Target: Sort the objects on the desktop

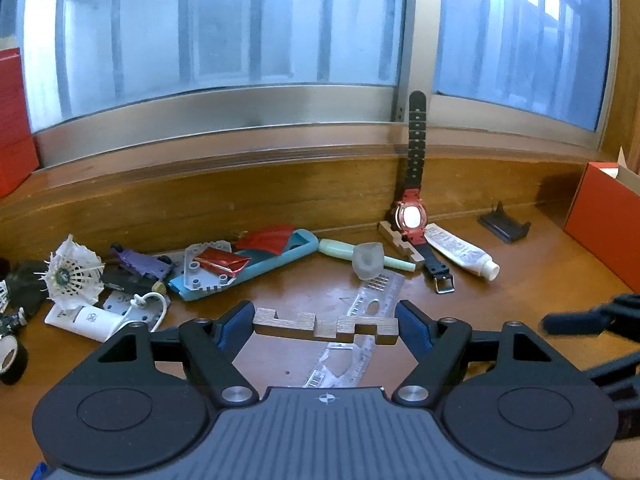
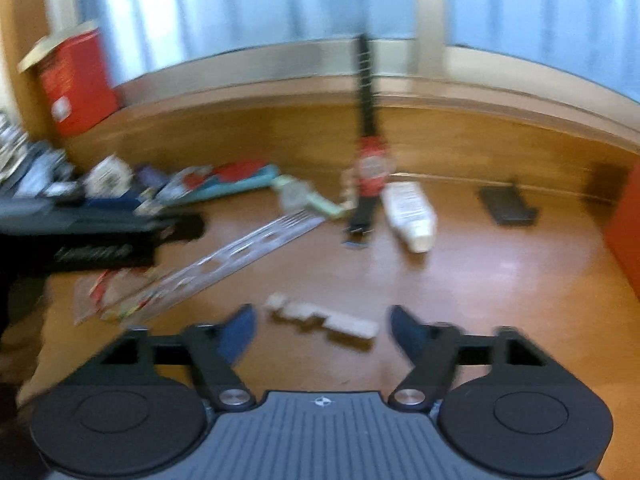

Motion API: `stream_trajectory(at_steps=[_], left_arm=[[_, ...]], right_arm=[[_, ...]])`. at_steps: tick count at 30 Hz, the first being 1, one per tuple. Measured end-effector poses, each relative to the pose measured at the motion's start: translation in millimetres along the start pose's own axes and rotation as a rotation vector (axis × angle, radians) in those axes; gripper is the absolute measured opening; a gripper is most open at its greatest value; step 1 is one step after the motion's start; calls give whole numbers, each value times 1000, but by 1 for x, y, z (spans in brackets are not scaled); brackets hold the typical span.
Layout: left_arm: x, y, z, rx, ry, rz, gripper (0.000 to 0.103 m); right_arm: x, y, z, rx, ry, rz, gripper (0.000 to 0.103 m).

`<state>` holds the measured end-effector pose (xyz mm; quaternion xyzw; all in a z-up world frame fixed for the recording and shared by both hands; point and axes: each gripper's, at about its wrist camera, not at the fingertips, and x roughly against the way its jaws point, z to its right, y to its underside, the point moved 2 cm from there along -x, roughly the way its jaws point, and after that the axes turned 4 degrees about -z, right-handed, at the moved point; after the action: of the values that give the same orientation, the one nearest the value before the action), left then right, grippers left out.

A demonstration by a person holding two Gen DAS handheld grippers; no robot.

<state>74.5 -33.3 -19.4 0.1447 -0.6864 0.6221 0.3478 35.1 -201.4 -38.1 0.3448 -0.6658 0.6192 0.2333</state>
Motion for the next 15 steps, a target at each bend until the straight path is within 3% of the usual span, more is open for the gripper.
stream_trajectory(at_steps=[4, 8, 15], left_arm=[[0, 1, 1, -15, 8, -7, 76], [1, 4, -3, -28, 13, -12, 76], [2, 9, -22, -5, 20, -30, 76]], right_arm=[[-11, -2, 4, -112, 17, -26, 86], [-15, -2, -7, -140, 2, -13, 92], [-36, 0, -23, -157, 148, -21, 92]])
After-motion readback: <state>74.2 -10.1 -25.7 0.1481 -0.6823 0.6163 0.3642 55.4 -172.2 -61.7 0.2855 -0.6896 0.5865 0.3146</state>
